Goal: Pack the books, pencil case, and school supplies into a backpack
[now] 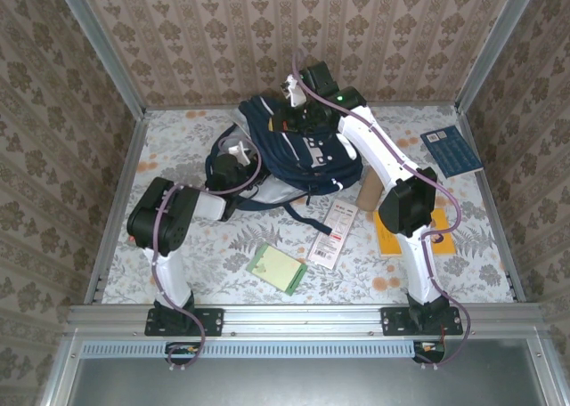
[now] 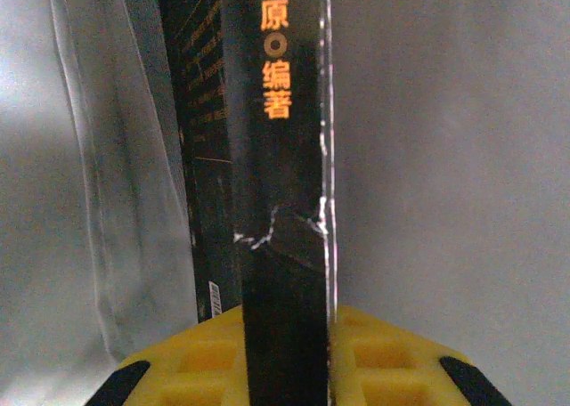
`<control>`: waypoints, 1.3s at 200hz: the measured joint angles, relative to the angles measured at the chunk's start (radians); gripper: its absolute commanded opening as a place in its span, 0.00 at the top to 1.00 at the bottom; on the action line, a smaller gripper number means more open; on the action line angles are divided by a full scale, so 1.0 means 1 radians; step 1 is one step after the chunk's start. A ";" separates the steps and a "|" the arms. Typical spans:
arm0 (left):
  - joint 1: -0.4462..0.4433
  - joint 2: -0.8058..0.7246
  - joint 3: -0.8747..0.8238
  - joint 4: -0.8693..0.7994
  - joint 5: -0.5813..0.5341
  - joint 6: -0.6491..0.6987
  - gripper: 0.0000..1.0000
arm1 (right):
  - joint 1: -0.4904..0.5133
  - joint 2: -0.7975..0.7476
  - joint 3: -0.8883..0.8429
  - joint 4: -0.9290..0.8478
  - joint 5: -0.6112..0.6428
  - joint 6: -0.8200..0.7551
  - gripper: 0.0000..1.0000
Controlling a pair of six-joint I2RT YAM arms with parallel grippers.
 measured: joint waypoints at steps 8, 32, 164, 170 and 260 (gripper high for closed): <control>-0.001 0.010 0.008 0.011 -0.001 -0.009 1.00 | 0.000 0.000 0.000 0.000 0.000 0.000 1.00; -0.006 0.012 0.032 0.007 -0.002 -0.018 1.00 | 0.000 0.000 0.000 0.001 0.000 0.000 1.00; 0.040 -0.144 0.021 -0.058 0.014 -0.061 1.00 | -0.002 0.000 0.008 0.031 -0.004 -0.001 1.00; 0.037 -0.135 0.021 -0.047 0.014 -0.063 1.00 | -0.002 0.000 0.008 0.031 -0.004 -0.001 1.00; -0.028 0.100 0.121 -0.119 -0.047 -0.048 0.88 | -0.002 0.000 0.008 0.016 -0.004 0.000 1.00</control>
